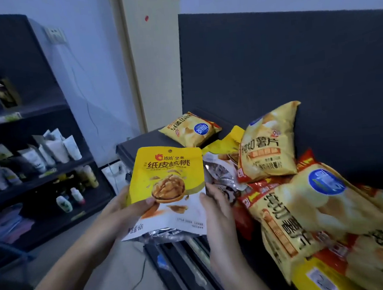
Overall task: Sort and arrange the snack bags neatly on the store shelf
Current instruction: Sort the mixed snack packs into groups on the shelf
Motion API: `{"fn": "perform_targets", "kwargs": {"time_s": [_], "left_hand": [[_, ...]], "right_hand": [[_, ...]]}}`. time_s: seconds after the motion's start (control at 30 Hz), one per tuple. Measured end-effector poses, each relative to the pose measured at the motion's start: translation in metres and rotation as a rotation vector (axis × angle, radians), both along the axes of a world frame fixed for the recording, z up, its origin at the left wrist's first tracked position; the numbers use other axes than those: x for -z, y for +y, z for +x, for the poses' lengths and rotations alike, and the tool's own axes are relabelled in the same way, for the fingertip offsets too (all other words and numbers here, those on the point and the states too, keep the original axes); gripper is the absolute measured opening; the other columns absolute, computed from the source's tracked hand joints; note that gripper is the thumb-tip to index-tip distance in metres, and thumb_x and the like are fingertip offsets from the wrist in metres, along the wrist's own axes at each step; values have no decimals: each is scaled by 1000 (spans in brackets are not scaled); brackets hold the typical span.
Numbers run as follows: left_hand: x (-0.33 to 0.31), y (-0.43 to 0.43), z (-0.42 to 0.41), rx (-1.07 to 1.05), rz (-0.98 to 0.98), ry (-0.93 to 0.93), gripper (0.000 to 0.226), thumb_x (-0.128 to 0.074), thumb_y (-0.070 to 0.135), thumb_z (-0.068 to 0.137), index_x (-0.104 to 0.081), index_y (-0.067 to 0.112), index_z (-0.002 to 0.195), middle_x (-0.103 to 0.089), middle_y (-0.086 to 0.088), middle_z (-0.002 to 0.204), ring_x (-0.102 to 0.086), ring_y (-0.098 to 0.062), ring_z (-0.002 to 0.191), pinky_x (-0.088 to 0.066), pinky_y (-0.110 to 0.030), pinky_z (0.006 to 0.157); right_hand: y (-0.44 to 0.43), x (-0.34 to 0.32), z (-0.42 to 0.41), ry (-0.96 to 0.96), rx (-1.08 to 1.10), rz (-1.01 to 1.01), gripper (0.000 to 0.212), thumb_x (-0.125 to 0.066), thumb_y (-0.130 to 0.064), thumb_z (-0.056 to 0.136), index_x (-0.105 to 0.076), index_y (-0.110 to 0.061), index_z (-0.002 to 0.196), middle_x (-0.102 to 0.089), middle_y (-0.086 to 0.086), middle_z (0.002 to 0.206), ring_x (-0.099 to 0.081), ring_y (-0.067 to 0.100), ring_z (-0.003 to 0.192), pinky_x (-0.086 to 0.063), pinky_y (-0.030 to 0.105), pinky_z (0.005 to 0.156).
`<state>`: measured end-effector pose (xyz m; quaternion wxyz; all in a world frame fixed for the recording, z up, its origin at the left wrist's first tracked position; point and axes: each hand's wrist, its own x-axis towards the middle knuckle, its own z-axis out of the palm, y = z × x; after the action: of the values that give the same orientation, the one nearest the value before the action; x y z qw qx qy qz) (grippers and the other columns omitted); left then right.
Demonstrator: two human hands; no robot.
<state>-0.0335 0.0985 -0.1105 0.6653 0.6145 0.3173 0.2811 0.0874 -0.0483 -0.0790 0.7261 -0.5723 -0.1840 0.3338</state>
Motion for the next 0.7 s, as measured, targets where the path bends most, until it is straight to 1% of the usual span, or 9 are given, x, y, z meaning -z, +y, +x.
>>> {"fn": "perform_targets", "kwargs": {"time_s": [0.07,0.13,0.2,0.23,0.3,0.43,0.53,0.63,0.7], "left_hand": [[-4,27,17,-20,13,-9,23,-65,26,87,-53,44,95,-64,37,73,-63,16,69,-47,-20,64],[-7,56,31,-59,19,16,24,-63,23,89,-50,42,97,-61,39,71,-59,20,65,-43,-19,63],[-9,88,50,-14,44,-23,36,-62,26,90,-47,39,119,-59,35,99,-60,16,81,-42,-21,69],[-8,109,58,2,79,-23,52,-64,31,88,-40,35,134,-55,26,118,-59,7,95,-42,-23,75],[-8,146,75,33,109,-11,66,-65,42,86,-33,32,143,-46,12,138,-54,-7,113,-42,-25,85],[11,183,102,210,258,141,59,-46,41,95,-29,21,148,-32,4,150,-30,-10,137,-23,-27,111],[20,197,109,295,334,194,60,-42,45,97,-25,19,148,-29,10,147,-22,-2,135,-17,-20,108],[27,207,110,344,381,248,86,-38,71,80,-25,24,150,-19,13,154,-7,-4,144,-9,-27,115],[31,215,112,311,369,273,68,-44,55,92,-25,25,150,-10,7,159,1,-11,146,-7,-32,115]], "right_hand": [[32,0,13,-19,-35,9,23,-50,-16,95,-60,-37,100,-65,-27,95,-58,-15,86,-46,10,72],[65,4,24,-1,-54,15,26,-53,-22,94,-56,-39,113,-60,-23,112,-55,-7,103,-47,19,86],[96,9,33,-31,-65,43,36,-59,-26,90,-51,-41,123,-58,-20,124,-54,1,114,-45,30,99],[114,10,38,-44,-60,42,42,-60,-28,88,-48,-40,127,-56,-17,129,-54,3,117,-43,32,103],[147,13,43,-110,-39,12,48,-60,-32,83,-48,-38,129,-56,-14,132,-54,4,119,-42,33,104],[191,42,47,-348,116,-199,66,-53,-53,78,-37,-38,140,-44,-11,142,-42,8,130,-36,42,109],[204,52,37,-459,221,-277,73,-44,-64,84,-22,-36,147,-29,-8,152,-27,12,140,-30,44,112],[210,56,29,-434,252,-346,73,-39,-64,84,-14,-41,148,-12,-11,157,-10,8,145,-21,42,117],[210,54,25,-434,221,-365,65,-40,-59,88,-16,-43,147,-5,-15,158,-4,4,145,-17,39,118]]}}
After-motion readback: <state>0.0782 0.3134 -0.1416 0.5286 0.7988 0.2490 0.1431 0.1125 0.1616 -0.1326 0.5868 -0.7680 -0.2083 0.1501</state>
